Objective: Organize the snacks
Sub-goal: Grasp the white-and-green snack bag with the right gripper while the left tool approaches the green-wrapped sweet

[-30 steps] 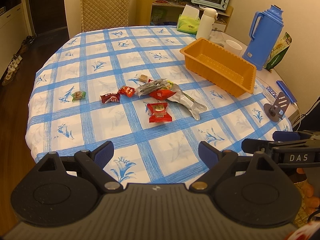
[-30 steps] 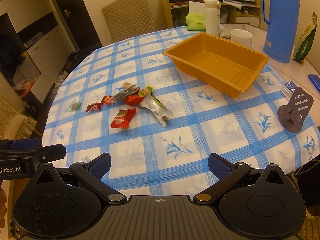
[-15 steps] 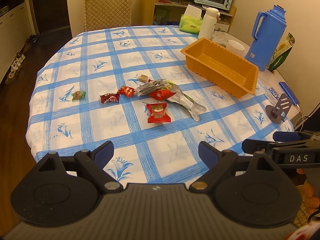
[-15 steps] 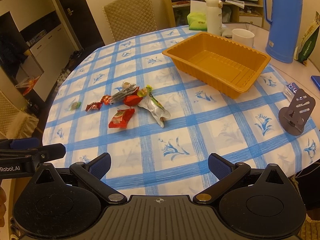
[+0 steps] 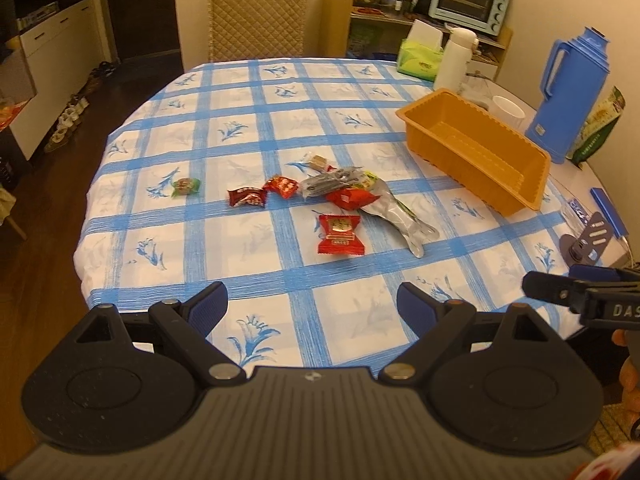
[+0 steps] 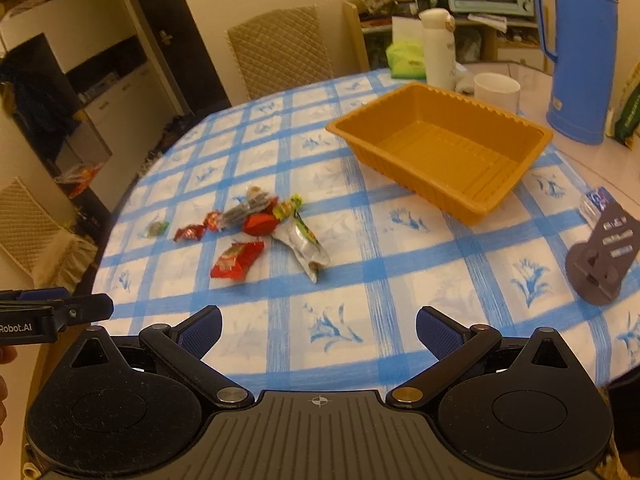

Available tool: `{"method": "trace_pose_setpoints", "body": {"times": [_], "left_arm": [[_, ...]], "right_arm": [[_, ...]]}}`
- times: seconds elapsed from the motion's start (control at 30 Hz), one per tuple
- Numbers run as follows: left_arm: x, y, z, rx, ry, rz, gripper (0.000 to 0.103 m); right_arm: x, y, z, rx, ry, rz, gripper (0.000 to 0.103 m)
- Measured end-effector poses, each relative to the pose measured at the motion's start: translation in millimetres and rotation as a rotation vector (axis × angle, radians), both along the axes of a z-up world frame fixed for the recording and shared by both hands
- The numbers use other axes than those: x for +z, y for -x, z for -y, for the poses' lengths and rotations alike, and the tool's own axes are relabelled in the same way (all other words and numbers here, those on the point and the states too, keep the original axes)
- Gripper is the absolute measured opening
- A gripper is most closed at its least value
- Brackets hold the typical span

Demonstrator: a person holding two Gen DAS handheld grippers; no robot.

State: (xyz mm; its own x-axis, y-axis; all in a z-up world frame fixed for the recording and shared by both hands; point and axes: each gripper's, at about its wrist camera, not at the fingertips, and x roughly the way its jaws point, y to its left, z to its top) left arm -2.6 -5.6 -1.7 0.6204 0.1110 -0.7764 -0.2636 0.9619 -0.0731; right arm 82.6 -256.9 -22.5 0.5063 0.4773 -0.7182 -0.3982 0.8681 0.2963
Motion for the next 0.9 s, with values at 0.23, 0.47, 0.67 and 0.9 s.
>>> {"method": "trace_pose_setpoints", "body": {"times": [0.23, 0.47, 0.67, 0.9], "left_arm": [[-4.5, 6.7, -10.5, 0.083, -0.018, 0.004, 0.091], [-16.3, 12.4, -29.1, 0.139, -0.024, -0.008, 0.091], [-27.0, 1.2, -48.5, 0.137, -0.017, -0.004, 0.091], [-41.3, -39.3, -74.2, 0.069, 0.010, 0.008, 0.090]], "right_arm": [[-8.7, -22.0, 12.7, 0.082, -0.039, 0.047, 0.102], [-22.0, -44.6, 2.9, 0.149, -0.075, 0.055, 0.102], [-36.0, -62.0, -21.0, 0.197, -0.055, 0.060, 0.090], [-50.4, -83.8, -44.7, 0.215, -0.036, 0.056, 0.073]]}}
